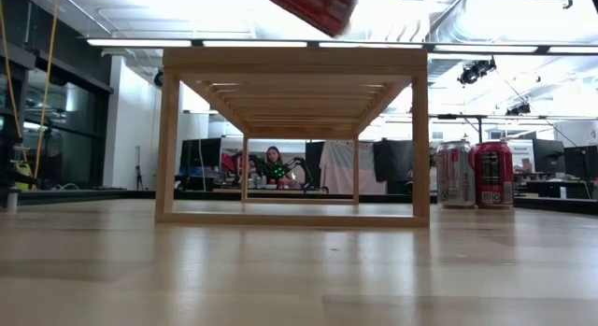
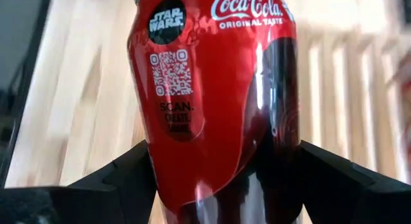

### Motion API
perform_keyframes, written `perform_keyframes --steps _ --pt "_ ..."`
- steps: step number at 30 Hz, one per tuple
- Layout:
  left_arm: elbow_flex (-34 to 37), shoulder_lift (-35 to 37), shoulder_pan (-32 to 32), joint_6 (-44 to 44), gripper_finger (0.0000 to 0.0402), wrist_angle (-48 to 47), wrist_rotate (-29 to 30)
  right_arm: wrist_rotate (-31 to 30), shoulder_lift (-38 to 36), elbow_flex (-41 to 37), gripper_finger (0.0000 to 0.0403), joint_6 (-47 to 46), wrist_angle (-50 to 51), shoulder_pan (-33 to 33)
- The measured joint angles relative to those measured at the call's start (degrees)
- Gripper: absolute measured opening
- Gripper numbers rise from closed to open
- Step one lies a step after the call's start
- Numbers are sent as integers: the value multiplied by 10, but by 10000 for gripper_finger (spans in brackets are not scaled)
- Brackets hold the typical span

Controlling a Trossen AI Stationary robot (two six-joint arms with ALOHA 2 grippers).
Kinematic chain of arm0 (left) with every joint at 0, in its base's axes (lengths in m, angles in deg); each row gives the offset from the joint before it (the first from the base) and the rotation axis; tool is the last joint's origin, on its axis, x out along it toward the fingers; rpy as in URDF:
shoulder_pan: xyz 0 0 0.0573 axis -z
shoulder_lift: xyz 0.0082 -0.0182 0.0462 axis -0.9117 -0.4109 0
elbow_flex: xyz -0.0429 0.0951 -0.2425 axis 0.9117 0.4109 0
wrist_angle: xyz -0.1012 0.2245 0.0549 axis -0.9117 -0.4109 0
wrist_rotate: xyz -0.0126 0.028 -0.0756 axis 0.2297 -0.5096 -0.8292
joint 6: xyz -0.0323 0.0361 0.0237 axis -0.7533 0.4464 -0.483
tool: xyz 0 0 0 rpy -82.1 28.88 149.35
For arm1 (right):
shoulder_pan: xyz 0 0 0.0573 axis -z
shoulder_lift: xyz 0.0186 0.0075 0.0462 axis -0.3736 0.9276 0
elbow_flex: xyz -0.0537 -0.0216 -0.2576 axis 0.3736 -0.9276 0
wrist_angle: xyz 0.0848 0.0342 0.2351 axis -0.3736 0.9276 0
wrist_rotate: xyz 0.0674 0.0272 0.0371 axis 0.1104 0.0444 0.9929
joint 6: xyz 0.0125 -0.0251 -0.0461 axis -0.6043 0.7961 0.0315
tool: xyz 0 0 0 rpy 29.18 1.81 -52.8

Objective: Place canned beverage on shelf
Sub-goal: Put the bottom red soda can on the shelf aligned with the other red soda cans

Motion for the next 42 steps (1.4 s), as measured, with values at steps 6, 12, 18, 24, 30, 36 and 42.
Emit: perform_keyframes --steps 6,12,18,24,30,36,42 --pt "6 22 -17 -59 350 -64 0 2 0 -1 289 21 148 4" --pt "106 116 -22 -142 350 -12 51 -1 -84 -94 289 3 160 18" --pt "274 262 -21 -227 351 183 82 -4 -270 -319 289 -128 -2 42" --pt "407 358 -22 -230 351 425 152 -94 -417 -564 289 -231 -401 42" --pt "439 377 -22 -236 351 510 181 -173 -422 -725 289 -210 -789 57" --pt "439 375 -21 -254 351 512 179 -216 -373 -785 289 -203 -930 91" --pt "439 375 -21 -283 351 557 179 -236 -321 -788 289 -159 -1018 126"
